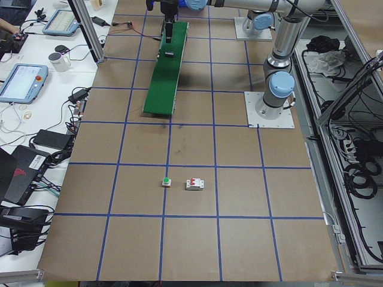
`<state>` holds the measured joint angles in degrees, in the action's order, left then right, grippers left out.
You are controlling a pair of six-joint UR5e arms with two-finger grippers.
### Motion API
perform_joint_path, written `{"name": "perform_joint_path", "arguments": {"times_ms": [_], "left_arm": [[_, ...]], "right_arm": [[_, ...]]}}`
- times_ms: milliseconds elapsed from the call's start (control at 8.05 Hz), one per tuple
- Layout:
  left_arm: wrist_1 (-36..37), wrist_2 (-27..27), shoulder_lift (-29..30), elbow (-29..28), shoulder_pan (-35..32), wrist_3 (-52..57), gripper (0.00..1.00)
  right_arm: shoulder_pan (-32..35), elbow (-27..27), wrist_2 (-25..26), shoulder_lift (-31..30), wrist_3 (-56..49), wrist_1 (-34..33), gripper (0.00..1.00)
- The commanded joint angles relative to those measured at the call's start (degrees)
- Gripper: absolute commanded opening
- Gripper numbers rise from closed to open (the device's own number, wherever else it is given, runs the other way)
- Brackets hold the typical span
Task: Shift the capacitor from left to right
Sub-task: 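Raise the left gripper while the right gripper moves over the belt's far end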
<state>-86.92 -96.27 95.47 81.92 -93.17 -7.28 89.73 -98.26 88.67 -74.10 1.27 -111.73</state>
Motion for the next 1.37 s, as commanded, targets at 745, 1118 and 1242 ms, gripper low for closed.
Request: {"name": "perform_joint_path", "arguments": {"times_ms": [745,1118,1242], "left_arm": [[-0.4,0.3,-1.0,0.5,-0.1,0.0,1.00],[-0.1,0.4,-1.3,0.5,-0.1,0.0,1.00],[-0.4,0.0,-1.9,0.0,-0.1,0.1,1.00]], "right_arm": [[-2.6,-6.3,-14.9,0.4,-4.9,-10.2,0.99],[-2.7,-6.3,-14.6,0.4,-4.2,-10.1,1.00],[-2.6,-6.3,-14.4,0.4,-4.1,-10.1,1.00]]}}
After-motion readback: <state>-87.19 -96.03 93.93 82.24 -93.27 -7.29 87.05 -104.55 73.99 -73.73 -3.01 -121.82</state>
